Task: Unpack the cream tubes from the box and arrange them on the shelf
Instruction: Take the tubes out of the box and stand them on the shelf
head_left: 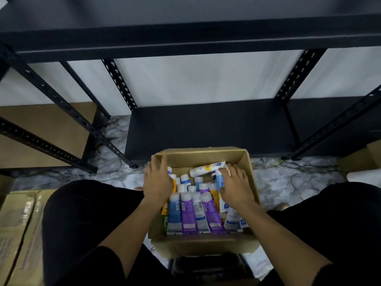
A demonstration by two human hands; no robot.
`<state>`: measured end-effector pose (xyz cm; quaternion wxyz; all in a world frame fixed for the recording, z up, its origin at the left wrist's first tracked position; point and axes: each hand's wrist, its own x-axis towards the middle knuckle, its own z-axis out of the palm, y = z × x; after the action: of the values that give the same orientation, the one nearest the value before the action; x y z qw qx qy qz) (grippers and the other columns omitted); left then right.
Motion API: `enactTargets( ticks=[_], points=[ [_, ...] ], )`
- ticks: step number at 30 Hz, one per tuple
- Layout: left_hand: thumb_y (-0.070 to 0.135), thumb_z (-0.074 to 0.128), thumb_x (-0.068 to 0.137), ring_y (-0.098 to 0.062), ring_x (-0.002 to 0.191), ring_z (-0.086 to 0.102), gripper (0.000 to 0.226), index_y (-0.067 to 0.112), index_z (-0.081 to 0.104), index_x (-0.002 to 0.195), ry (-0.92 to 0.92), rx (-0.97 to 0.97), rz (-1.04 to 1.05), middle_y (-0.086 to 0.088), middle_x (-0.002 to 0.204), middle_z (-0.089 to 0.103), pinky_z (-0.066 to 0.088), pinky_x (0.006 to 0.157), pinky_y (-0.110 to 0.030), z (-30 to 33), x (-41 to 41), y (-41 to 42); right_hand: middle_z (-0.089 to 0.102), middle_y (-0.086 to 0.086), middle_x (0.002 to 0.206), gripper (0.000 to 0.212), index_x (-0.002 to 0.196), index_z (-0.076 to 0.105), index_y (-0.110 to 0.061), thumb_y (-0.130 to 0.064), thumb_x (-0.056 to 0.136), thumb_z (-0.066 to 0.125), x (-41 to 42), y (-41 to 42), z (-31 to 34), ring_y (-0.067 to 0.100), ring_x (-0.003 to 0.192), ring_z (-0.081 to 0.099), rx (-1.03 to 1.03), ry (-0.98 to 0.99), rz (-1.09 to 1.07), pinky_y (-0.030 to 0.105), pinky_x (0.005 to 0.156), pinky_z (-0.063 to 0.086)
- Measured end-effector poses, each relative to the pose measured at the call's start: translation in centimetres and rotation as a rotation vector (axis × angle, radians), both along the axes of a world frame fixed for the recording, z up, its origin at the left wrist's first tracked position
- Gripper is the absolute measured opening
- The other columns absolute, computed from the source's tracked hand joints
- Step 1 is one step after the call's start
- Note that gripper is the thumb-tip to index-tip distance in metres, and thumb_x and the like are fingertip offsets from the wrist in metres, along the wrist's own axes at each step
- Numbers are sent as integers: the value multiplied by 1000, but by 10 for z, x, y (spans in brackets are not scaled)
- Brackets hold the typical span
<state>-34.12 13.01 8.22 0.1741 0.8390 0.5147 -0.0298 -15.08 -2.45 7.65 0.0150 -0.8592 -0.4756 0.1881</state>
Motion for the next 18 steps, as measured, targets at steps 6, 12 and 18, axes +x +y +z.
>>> enactTargets(
  ticks=[6,12,18],
  points=[
    [11,57,89,-32,131,40,65,19,31,148,-24,-2,-103,-12,145,34,44,101,-40,-10,17,-7,39,12,144,74,154,17,-20,-31,95,60,-3,-5,-12,27,127,43,-86,189,-149,40,100,45],
    [20,51,98,-27,125,50,63,27,21,154,233,-119,-136,-12,150,29,50,95,-38,-44,2,-6,43,14,144,79,155,13,-19,-39,95,59,-4,1,-23,28,128,43,-120,128,-140,39,100,46],
    [8,47,98,-30,147,15,59,23,29,152,358,-31,-525,-9,160,14,40,110,-40,-56,8,16,40,15,145,79,153,15,-17,-37,93,61,-10,8,-36,29,128,43,-131,67,-120,38,101,42]
  ],
)
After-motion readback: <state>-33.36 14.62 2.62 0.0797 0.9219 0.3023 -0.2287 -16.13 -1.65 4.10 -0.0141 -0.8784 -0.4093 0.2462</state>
